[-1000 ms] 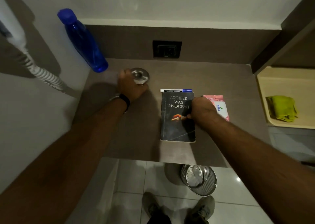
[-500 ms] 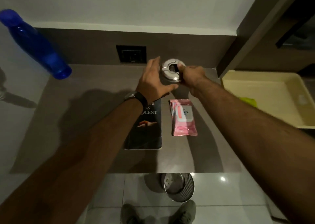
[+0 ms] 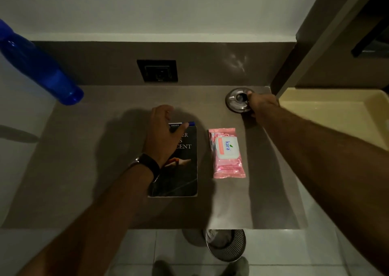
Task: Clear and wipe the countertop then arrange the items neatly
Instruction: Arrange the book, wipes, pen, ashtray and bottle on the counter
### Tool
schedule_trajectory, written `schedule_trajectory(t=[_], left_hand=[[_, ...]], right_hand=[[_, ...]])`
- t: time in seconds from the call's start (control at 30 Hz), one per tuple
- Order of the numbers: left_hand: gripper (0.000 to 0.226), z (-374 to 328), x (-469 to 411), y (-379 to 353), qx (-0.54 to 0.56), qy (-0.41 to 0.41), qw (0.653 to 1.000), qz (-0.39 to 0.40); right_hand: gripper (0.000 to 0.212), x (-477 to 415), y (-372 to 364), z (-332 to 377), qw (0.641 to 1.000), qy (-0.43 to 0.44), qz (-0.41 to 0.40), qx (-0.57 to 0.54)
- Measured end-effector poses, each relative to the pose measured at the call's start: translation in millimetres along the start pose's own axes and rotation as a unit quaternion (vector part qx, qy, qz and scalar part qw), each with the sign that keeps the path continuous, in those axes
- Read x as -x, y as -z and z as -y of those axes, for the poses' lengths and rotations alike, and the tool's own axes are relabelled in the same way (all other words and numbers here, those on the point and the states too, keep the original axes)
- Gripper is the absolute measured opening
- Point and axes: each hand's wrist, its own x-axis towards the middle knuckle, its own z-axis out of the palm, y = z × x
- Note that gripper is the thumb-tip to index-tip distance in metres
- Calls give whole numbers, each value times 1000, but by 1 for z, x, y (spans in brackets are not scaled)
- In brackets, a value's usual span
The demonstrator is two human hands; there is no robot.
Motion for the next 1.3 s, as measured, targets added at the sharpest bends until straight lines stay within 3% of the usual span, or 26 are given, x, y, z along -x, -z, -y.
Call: schedule_trajectory(t=[0.1, 0.2, 0.27, 0.33, 0.43, 0.57, 0.8, 0.93, 1.03, 1.13, 1.2, 1.3], left_hand=[[48, 4, 7, 4, -9, 21, 1000, 3], [33, -4, 23, -4, -8, -7, 1000, 24], [33, -17, 39, -22, -32, -82, 994, 64], [47, -37, 58, -44, -59, -166, 975, 132], [68, -54, 81, -70, -160, -274, 926, 207], [69, -49, 100, -82, -291, -298, 876, 243], [60, -44, 113, -76, -335, -320, 854, 237], [58, -48, 120, -71, -328, -322, 855, 239], [63, -41, 124, -65, -293, -343, 862, 230], [76, -28, 115, -46, -170, -346, 903, 189], [73, -15, 97, -18, -33, -285, 952, 108], [54, 24, 45, 54, -6, -110, 993, -47]], right_hand=[[76, -4, 4, 2, 999, 25, -11, 33], [65, -9, 2, 6, 999, 45, 4, 22], [48, -11, 0, 8, 997, 64, 16, 44], [38, -12, -1, 7, 996, 69, 21, 42], [40, -10, -1, 10, 999, 42, 22, 20], [43, -6, 2, 15, 999, 5, 33, 0], [63, -10, 3, 14, 999, -8, 39, -6], [75, 0, 3, 8, 1000, 4, 6, 24], [73, 30, -1, 1, 984, 128, -65, 104], [54, 71, -16, -15, 952, 275, -95, 97], [44, 101, -31, -25, 938, 332, -54, 82], [33, 138, -56, -23, 919, 382, 22, 92]])
